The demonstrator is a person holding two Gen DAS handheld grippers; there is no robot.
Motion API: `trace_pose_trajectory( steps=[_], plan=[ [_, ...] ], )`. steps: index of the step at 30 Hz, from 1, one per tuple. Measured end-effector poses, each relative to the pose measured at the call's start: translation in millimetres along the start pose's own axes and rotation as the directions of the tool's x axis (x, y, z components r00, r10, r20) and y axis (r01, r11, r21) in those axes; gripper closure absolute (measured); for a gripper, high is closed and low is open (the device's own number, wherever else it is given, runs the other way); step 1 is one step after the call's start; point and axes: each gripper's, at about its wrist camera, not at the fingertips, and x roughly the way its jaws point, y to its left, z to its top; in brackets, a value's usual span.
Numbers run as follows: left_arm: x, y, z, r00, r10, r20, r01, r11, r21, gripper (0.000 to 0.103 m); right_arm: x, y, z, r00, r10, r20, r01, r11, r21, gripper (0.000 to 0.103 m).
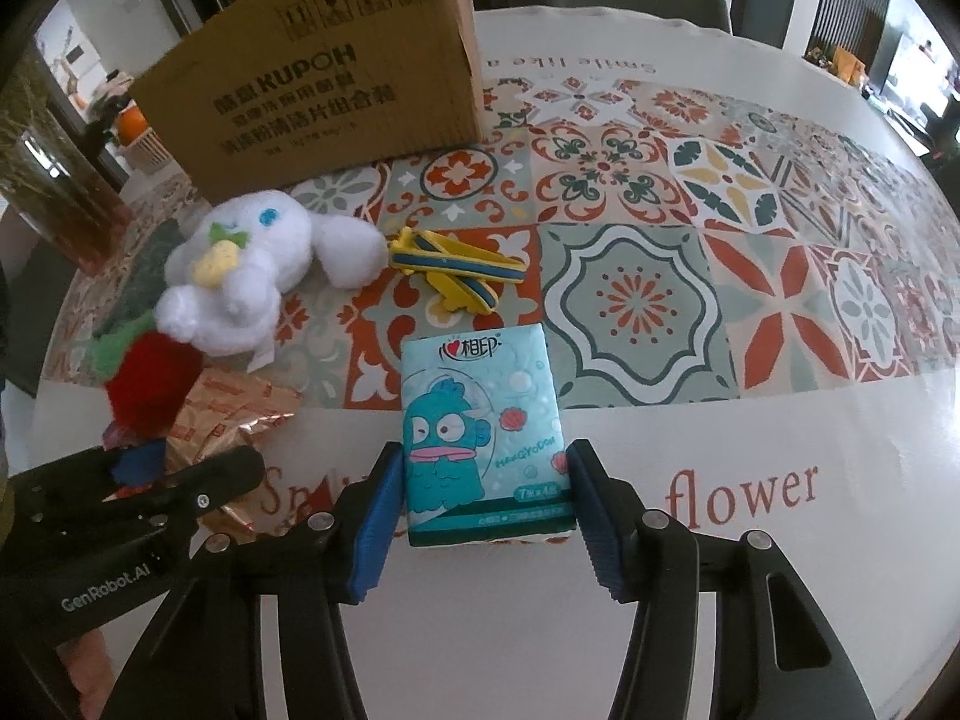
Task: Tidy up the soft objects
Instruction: 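Carry the biscuit packet with the left tool while the right tool carries the tissue pack to the box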
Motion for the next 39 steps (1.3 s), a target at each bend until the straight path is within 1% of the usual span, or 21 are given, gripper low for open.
trace_pose_trajectory(
  steps=[7, 14, 18, 25, 34, 36, 38, 39],
  plan=[
    [-33, 0, -9, 0.997, 0.003, 0.074, -0.006, 1.000, 0.031, 0.053, -29, 6, -1, 0.999, 0.005, 0.051, -0.005, 1.000, -0.002, 0.048],
    [-62, -2, -6, 0.987, 0.004, 0.162, -0.012, 0.999, 0.048, 0.052, -55, 16, 7, 0.993, 0.016, 0.116, -0.016, 1.000, -0.004, 0.048],
    [-79, -3, 0, 0.977, 0.001, 0.212, -0.015, 0.998, 0.061, 0.052, -71, 25, 12, 0.987, 0.026, 0.157, -0.023, 1.000, -0.018, 0.048],
    [-112, 1, 12, 0.953, 0.000, 0.304, -0.030, 0.995, 0.093, 0.052, -95, 41, 26, 0.971, 0.050, 0.234, -0.042, 0.998, -0.040, 0.048],
    [-142, 7, 33, 0.921, -0.004, 0.390, -0.039, 0.994, 0.103, 0.052, -120, 57, 49, 0.942, 0.076, 0.328, -0.060, 0.996, -0.059, 0.050],
    [-144, 9, 38, 0.919, 0.000, 0.395, -0.041, 0.995, 0.094, 0.053, -123, 61, 53, 0.933, 0.081, 0.352, -0.063, 0.996, -0.063, 0.050],
    [-146, 10, 43, 0.915, 0.001, 0.402, -0.042, 0.995, 0.095, 0.053, -120, 62, 58, 0.930, 0.073, 0.362, -0.052, 0.996, -0.067, 0.050],
    [-147, 10, 45, 0.914, 0.002, 0.406, -0.047, 0.994, 0.100, 0.053, -120, 64, 60, 0.928, 0.082, 0.363, -0.061, 0.996, -0.068, 0.050]
  ],
)
